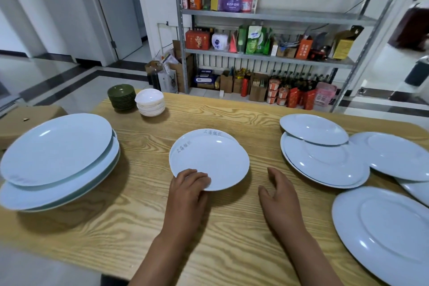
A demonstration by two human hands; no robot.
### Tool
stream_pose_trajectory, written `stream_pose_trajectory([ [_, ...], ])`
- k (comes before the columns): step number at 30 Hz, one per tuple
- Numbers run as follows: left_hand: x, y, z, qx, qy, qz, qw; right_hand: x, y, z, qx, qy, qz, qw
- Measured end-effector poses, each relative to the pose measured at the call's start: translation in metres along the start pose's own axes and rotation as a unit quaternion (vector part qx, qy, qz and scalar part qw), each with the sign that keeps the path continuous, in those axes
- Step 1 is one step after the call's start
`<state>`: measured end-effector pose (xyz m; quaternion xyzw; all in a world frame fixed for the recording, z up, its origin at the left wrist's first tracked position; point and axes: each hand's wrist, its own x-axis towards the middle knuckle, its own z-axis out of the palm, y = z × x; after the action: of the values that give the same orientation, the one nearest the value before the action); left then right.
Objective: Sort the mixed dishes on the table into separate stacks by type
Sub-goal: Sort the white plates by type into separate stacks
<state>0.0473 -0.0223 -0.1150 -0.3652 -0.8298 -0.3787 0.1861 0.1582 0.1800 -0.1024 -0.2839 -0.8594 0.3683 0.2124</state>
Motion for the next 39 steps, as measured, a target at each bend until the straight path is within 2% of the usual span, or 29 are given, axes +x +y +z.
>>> stream_pose_trajectory([
  [4, 0.001, 0.010, -0.004, 0.018, -0.021, -0.010, 1.000, 0.000, 0.000, -0.002, 0.029, -0.001, 0.014, 0.999],
  [12, -0.004, 0.022, -0.009, 0.146, -0.067, -0.032, 0.986, 0.002, -0.004, -0.006, 0.079, 0.003, 0.042, 0.996],
  [16, 0.008, 0.038, -0.010, 0.149, -0.055, 0.051, 0.986, 0.016, -0.019, -0.025, 0.141, 0.085, 0.095, 0.982],
  [19, 0.029, 0.062, -0.007, 0.110, -0.056, 0.128, 0.984, 0.046, -0.022, -0.044, 0.220, 0.151, 0.121, 0.956],
  [21, 0.047, 0.082, -0.003, 0.093, -0.064, 0.170, 0.979, 0.070, -0.019, -0.054, 0.316, 0.167, 0.183, 0.916],
  [23, 0.068, 0.101, 0.006, 0.072, -0.064, 0.178, 0.979, 0.092, -0.012, -0.067, 0.389, 0.169, 0.239, 0.873],
  [24, 0.079, 0.110, 0.012, 0.057, -0.063, 0.173, 0.981, 0.100, -0.009, -0.074, 0.392, 0.170, 0.254, 0.868],
  [26, 0.100, 0.123, 0.023, 0.016, -0.062, 0.152, 0.986, 0.118, 0.000, -0.088, 0.372, 0.200, 0.259, 0.869],
  [28, 0.124, 0.136, 0.033, -0.039, -0.063, 0.118, 0.990, 0.135, 0.008, -0.102, 0.336, 0.271, 0.235, 0.871],
  [30, 0.146, 0.149, 0.044, -0.086, -0.067, 0.074, 0.991, 0.151, 0.015, -0.115, 0.273, 0.328, 0.215, 0.879],
  [32, 0.163, 0.160, 0.057, -0.113, -0.070, 0.053, 0.990, 0.168, 0.021, -0.126, 0.186, 0.346, 0.219, 0.893],
  [35, 0.177, 0.170, 0.076, -0.128, -0.080, 0.057, 0.987, 0.195, 0.031, -0.138, 0.078, 0.310, 0.250, 0.914],
  [39, 0.183, 0.170, 0.095, -0.128, -0.101, 0.055, 0.985, 0.222, 0.038, -0.140, -0.088, 0.200, 0.258, 0.941],
])
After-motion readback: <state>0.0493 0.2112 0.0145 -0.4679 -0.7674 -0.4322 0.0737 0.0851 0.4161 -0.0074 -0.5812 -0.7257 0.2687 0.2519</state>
